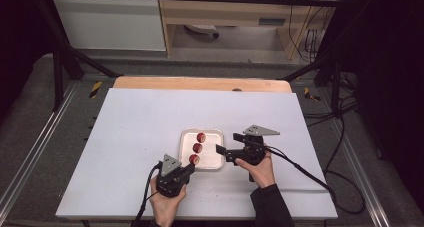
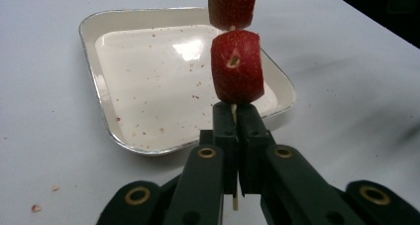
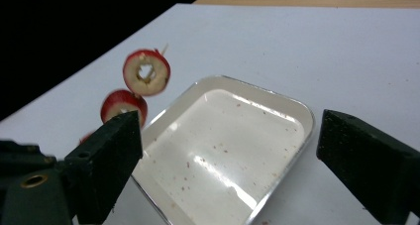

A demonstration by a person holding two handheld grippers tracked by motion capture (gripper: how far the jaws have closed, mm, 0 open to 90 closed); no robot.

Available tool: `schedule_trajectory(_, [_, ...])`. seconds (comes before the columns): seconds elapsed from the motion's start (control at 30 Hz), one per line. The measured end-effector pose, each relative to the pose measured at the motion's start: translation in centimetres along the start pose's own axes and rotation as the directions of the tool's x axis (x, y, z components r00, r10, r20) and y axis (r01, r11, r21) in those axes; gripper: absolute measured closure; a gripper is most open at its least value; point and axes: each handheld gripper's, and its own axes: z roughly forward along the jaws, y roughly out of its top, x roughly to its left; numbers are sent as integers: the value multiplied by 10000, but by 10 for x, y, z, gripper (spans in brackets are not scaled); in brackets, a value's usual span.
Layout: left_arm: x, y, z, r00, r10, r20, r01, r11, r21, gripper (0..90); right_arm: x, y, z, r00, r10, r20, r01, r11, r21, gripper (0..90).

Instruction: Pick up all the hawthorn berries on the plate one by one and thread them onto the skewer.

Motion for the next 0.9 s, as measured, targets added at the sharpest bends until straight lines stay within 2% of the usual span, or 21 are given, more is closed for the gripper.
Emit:
schedule_trajectory(0.17, [6, 3, -4, 9995, 276, 178, -279, 9994, 183, 882, -7, -5, -7, 9982, -597, 80, 590, 9956, 730, 59])
schedule_trajectory(0.4, [9, 8, -8, 9967, 719, 374, -737, 9960, 498, 881, -19, -17, -15, 9920, -1233, 267, 1160, 9748, 1904, 10])
schedule_trajectory(0.53, [13, 13, -12, 9952, 891, 415, -917, 9936, 659, 881, -27, -25, -25, 9903, -1335, 396, 1220, 9690, 2148, 8])
schedule_trajectory(0.67, [16, 20, -13, 9931, 1119, 352, -1146, 9896, 872, 881, -35, -33, -34, 9896, -1350, 488, 1216, 9691, 2144, 11])
schedule_trajectory(0.77, [18, 26, -13, 9906, 1325, 328, -1352, 9855, 1026, 880, -40, -39, -41, 9874, -1476, 569, 1314, 9655, 2249, 17])
schedule_trajectory(0.9, [20, 35, -11, 9888, 1442, 386, -1479, 9817, 1200, 880, -46, -48, -48, 9843, -1710, 442, 1563, 9597, 2337, 24])
